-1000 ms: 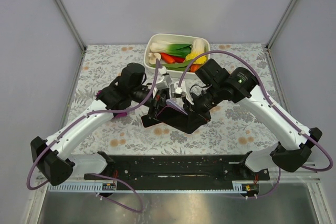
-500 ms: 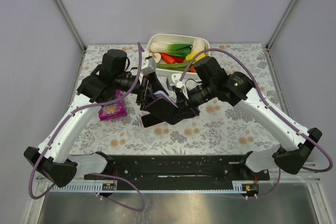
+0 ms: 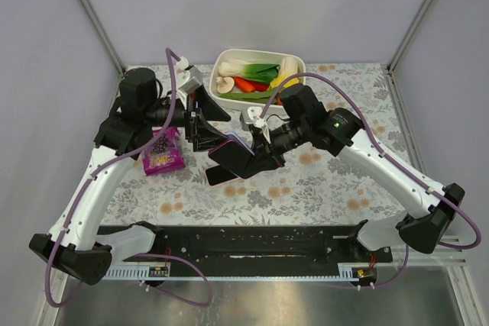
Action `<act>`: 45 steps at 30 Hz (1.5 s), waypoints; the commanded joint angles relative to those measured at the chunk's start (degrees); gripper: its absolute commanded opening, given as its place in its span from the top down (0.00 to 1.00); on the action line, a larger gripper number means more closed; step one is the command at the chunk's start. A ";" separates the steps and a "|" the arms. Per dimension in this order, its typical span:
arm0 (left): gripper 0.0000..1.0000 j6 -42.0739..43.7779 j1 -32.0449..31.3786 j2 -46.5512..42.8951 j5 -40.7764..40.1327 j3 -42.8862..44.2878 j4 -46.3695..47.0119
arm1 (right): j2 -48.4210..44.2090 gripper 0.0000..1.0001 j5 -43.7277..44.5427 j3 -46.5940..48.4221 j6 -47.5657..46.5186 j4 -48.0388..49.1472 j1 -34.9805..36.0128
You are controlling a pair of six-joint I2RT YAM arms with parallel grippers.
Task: Take the phone out of the phone case
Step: Remove the phone case from the phone.
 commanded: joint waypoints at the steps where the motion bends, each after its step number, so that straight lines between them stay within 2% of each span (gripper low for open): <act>1: 0.12 -7.77 1.10 -2.10 -0.71 -0.27 11.01 | -1.39 1.00 -1.55 -0.87 0.74 3.06 -0.16; 8: 0.07 -7.07 2.95 -2.37 0.70 2.18 9.69 | -1.22 1.00 -0.93 -2.28 2.40 4.73 -0.87; 16: 0.05 -8.29 8.13 -3.33 2.63 6.67 9.16 | -0.60 1.00 -0.14 -3.07 3.46 5.78 -1.22; 22: 0.05 -8.47 9.37 -4.47 11.50 8.52 5.30 | 0.01 1.00 0.47 -2.63 5.13 6.49 -1.57; 24: 0.05 -7.17 9.37 -5.52 12.04 7.12 3.29 | 0.36 1.00 0.91 -2.19 5.83 6.75 -1.74; 28: 0.08 1.52 9.28 -6.58 8.45 6.14 -6.98 | 1.24 1.00 1.79 -1.31 6.89 7.10 -1.66; 33: 0.11 6.46 7.44 -7.90 4.84 4.04 -13.24 | 2.12 1.00 2.76 -0.26 8.38 7.80 -1.74; 36: 0.14 11.20 5.24 -8.43 -0.34 3.42 -18.16 | 2.12 1.00 3.11 -0.34 9.09 8.42 -1.66; 41: 0.14 14.72 4.97 -9.57 -5.09 1.57 -20.28 | 2.12 1.00 2.67 -0.17 9.26 8.51 -1.66; 45: 0.14 14.38 4.88 -9.49 -7.12 1.48 -20.37 | 2.12 1.00 2.59 -0.34 9.26 8.51 -1.83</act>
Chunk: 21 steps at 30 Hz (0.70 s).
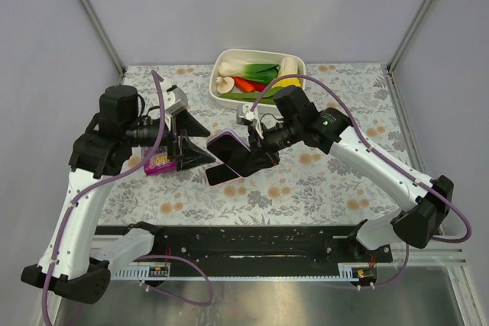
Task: Take the phone out of the phone case
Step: Remove the phone case from the phone.
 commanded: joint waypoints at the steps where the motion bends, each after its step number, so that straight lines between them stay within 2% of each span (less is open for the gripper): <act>1: 0.14 2.49 -0.14 -1.09 -3.78 0.19 -0.61 | -0.89 1.00 -1.61 3.18 0.67 4.33 -0.61; 9: 0.15 1.52 -0.14 -1.44 -0.09 2.04 -2.98 | -0.63 1.00 -1.79 3.53 1.20 4.42 -1.31; 21: 0.14 1.35 -0.06 -3.64 -0.44 6.35 -6.76 | -0.45 1.00 -2.49 3.35 1.73 4.60 -1.75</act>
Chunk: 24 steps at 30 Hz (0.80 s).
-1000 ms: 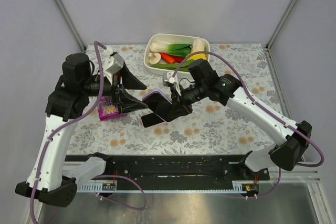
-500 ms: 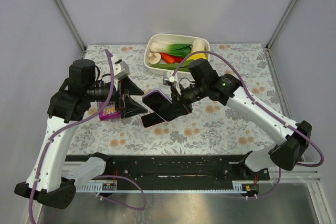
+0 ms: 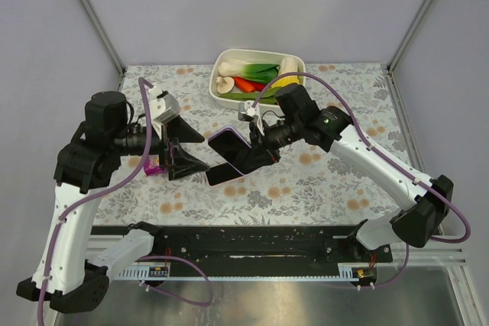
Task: Take the phone out of the phone case
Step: Remove the phone case from the phone.
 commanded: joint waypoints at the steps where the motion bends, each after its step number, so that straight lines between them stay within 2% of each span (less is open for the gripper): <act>1: 0.14 0.30 -0.06 -1.17 1.12 2.83 -0.47 | -0.83 1.00 -2.38 3.22 0.74 4.20 -0.57; 6: 0.14 -0.23 -0.06 -0.65 -0.55 0.64 1.63 | -0.91 1.00 -3.26 3.66 1.01 4.20 -0.57; 15: 0.14 -6.47 -0.06 1.02 -2.57 -1.74 9.54 | -1.27 1.00 -4.84 3.48 1.10 4.20 -0.48; 24: 0.14 -7.53 0.03 0.76 -1.17 -3.41 10.69 | -1.53 1.00 -4.75 3.48 1.01 4.20 -0.66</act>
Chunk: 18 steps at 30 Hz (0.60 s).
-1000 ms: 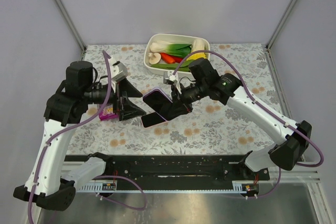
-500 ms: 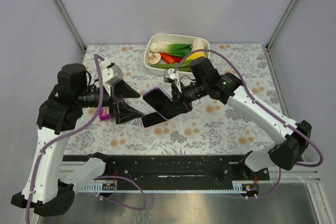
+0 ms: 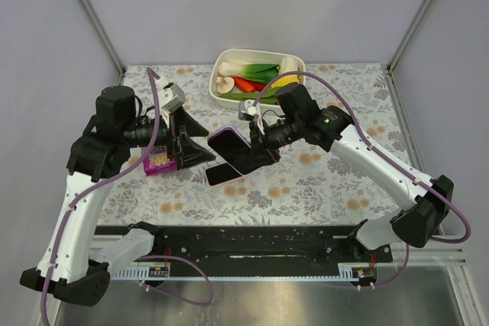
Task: Take the phone out of the phone case
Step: Remove the phone case from the phone.
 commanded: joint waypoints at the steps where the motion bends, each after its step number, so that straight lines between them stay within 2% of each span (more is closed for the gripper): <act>1: 0.14 -1.23 0.03 -0.96 0.58 -0.24 3.24 | -1.44 1.00 -3.09 3.29 0.20 3.72 -0.42; 11: 0.14 0.35 -0.06 -2.37 0.75 2.22 0.43 | -1.09 1.00 -2.48 3.29 0.46 3.81 -0.86; 18: 0.14 1.23 0.03 -2.29 1.11 -0.06 0.07 | -0.74 1.00 -3.18 3.99 0.90 3.81 -0.86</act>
